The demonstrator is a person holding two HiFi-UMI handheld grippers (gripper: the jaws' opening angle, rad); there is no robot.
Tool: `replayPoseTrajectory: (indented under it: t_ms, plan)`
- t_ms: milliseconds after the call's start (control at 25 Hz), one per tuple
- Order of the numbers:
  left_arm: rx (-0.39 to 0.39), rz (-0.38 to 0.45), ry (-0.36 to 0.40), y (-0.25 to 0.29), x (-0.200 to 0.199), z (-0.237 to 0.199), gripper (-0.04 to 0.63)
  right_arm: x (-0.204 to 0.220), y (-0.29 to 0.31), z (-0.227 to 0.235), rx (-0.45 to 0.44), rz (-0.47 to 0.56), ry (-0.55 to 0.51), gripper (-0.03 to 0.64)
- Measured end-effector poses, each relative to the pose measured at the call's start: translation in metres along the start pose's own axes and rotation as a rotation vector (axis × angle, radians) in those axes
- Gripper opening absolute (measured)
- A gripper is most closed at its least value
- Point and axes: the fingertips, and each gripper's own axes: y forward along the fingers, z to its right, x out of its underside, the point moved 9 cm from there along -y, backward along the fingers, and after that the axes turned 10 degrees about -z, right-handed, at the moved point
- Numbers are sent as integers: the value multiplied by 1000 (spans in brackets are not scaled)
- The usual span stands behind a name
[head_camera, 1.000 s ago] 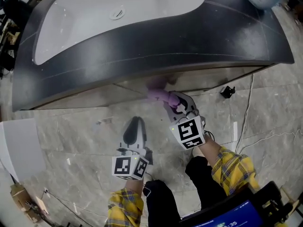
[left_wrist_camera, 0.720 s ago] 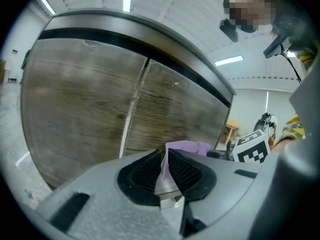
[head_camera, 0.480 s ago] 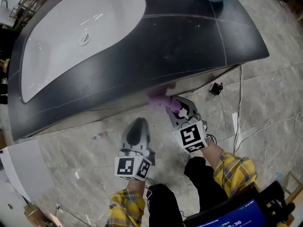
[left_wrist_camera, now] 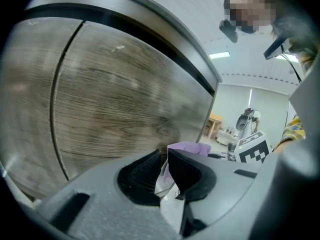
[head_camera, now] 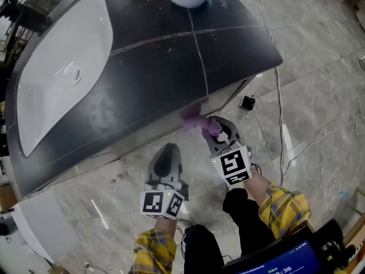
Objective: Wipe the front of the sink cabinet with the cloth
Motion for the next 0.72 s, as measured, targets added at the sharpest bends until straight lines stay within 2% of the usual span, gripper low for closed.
replayPoseTrajectory:
  t_ms: [360, 720]
  plan:
    - [71, -33, 24, 44, -1, 39, 40, 20, -18, 57, 78, -17, 94, 67]
    - [123, -51, 34, 72, -9, 67, 40, 28, -34, 92, 128, -37, 116, 67]
